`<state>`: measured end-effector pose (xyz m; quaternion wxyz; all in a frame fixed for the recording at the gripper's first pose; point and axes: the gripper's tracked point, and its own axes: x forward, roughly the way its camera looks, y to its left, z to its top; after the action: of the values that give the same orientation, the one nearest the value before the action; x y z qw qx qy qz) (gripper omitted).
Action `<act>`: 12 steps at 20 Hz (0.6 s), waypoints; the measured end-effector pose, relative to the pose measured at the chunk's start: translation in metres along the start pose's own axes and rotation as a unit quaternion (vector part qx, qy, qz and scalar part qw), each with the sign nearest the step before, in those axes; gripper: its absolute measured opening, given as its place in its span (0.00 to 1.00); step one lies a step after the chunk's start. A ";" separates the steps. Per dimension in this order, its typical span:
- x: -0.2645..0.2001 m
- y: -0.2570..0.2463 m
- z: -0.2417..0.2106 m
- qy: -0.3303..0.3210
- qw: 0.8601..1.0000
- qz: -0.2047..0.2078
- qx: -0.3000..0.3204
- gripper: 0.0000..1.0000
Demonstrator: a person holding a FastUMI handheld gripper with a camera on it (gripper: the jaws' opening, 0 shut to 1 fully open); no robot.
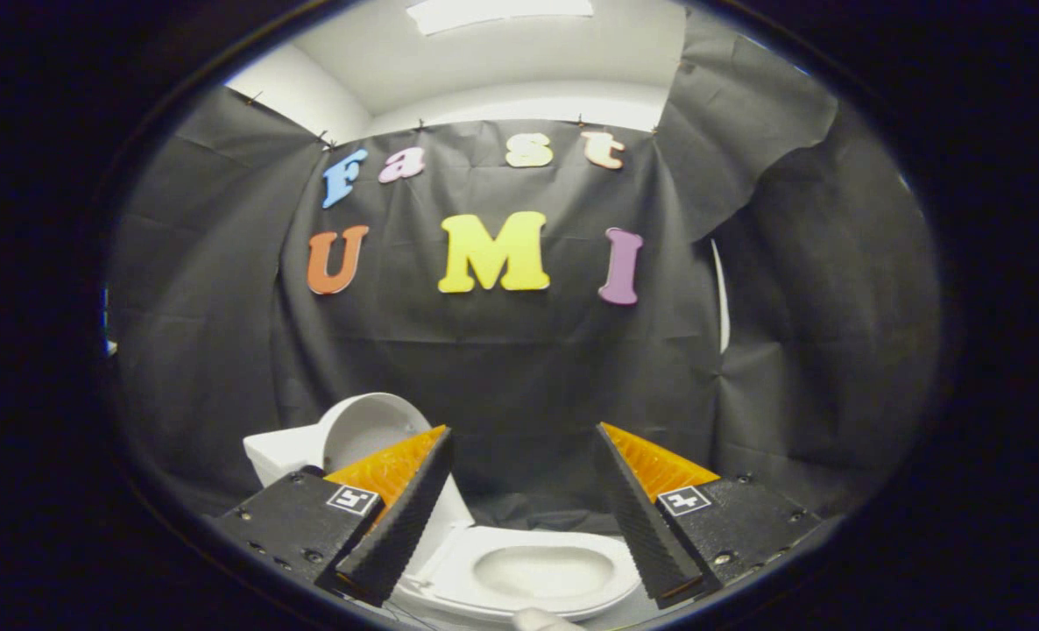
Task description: Open the toilet lid.
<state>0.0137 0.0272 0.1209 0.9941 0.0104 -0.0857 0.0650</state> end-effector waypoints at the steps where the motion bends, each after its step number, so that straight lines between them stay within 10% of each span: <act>1: -0.008 -0.013 -0.004 -0.002 1.000 -0.005 0.000 1.00; 12: -0.063 -0.103 -0.111 0.047 0.996 -0.069 0.021 1.00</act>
<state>-0.0161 -0.0795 0.0001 0.9987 0.0337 -0.0370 -0.0018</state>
